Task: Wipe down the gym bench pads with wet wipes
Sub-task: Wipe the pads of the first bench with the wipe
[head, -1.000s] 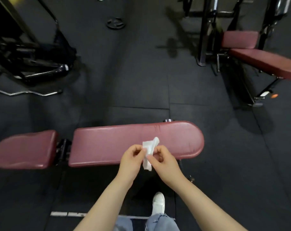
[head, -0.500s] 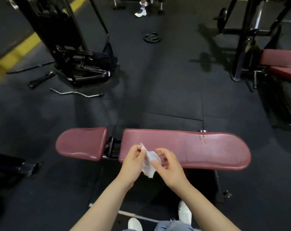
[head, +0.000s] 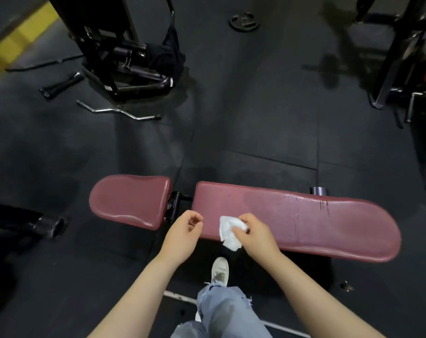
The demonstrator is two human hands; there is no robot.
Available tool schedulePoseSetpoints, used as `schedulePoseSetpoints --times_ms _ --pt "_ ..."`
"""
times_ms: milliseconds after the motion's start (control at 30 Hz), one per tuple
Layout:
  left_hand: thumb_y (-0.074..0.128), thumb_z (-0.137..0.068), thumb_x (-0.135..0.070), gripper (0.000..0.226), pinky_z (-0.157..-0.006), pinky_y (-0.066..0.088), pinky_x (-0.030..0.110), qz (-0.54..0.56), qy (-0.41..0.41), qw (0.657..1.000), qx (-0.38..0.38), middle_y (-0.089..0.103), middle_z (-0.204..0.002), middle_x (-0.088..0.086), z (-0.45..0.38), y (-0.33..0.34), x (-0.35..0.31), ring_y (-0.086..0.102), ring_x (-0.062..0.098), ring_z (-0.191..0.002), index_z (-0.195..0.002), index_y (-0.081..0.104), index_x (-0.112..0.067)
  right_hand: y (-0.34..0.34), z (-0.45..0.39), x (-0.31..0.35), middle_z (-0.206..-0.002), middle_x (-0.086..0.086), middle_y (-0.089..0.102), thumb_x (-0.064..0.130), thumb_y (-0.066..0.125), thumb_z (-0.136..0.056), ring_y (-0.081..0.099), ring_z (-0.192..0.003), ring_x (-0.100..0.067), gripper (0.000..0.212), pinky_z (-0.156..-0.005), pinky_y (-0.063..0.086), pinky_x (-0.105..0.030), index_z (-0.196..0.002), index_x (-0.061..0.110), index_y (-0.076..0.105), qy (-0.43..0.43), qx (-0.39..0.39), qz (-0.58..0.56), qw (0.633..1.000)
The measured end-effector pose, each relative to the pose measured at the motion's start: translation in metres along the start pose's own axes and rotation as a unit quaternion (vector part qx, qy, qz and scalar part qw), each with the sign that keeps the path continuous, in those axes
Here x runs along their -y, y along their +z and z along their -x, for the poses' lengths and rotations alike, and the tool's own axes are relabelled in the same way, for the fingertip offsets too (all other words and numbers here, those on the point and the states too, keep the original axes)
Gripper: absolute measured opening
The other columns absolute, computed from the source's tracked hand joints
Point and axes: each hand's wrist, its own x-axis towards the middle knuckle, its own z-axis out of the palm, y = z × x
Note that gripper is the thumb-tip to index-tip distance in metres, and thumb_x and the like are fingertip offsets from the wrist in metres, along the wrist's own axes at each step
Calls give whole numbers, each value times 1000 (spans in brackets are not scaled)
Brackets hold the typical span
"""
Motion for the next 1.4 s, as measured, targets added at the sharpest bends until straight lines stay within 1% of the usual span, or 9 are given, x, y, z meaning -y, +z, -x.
schedulePoseSetpoints --times_ms 133,300,433,600,700,833,1000,1267,1400 --pt "55 -96 -22 17 -67 41 12 -79 -17 996 36 62 -99 -14 -32 -5 28 58 -5 -81 -95 57 -39 6 -49 -15 -84 4 68 19 63 -87 63 -79 -15 5 -67 48 -26 -88 23 64 115 -15 -71 991" --pt "54 -96 -20 14 -67 39 11 -102 -48 992 52 61 -105 -11 -80 -1 57 58 -3 -86 -100 59 -33 11 -105 -40 -61 6 70 14 56 -89 63 -58 -11 25 -51 49 -20 -69 24 68 216 -53 -135 965" --pt "53 -96 -18 16 -77 43 20 -129 -48 986 91 58 -109 -12 -121 9 82 58 1 -94 -104 59 -31 22 -148 -76 -82 -6 71 16 52 -92 65 -76 -23 19 -69 51 -32 -91 12 71 259 -83 -109 956" --pt "53 -97 -22 22 -90 42 26 -204 -31 963 176 56 -118 -6 -170 30 116 53 11 -107 -118 58 -26 34 -193 -129 -88 -12 72 22 45 -98 66 -91 -34 35 -80 49 -34 -86 7 74 272 -55 -11 961" --pt "53 -97 -22 33 -100 39 27 -227 -11 952 204 53 -132 -5 -195 44 140 48 14 -122 -130 55 -23 28 -227 -158 -111 -18 69 13 46 -97 63 -104 -36 31 -87 48 -35 -118 6 68 251 -154 10 956" --pt "55 -96 -18 38 -112 32 32 -230 -5 953 199 50 -141 0 -229 58 167 43 20 -133 -134 54 -18 13 -271 -193 -118 -20 66 8 43 -97 61 -107 -35 34 -76 36 -24 -126 6 62 232 -267 47 934" --pt "56 -96 -17 46 -114 31 34 -209 -31 963 169 44 -147 2 -249 64 187 39 21 -136 -141 47 -17 21 -303 -212 -142 -5 55 3 40 -96 51 -129 -24 44 -97 33 -16 -135 14 58 222 -361 34 905" --pt "51 -99 -22 64 -119 27 38 -149 -123 973 127 26 -161 0 -261 58 207 29 17 -146 -156 23 -23 154 -339 -131 -138 -17 45 7 26 -93 40 -130 -30 50 -114 24 -36 -139 7 46 162 -249 138 945" --pt "49 -99 -27 64 -95 41 29 -175 -163 957 165 28 -160 -5 -266 51 220 58 1 -106 -156 20 -31 202 -357 -104 -140 -18 51 -12 42 -85 42 -135 -34 51 -119 20 -38 -132 2 57 -17 -82 147 986"
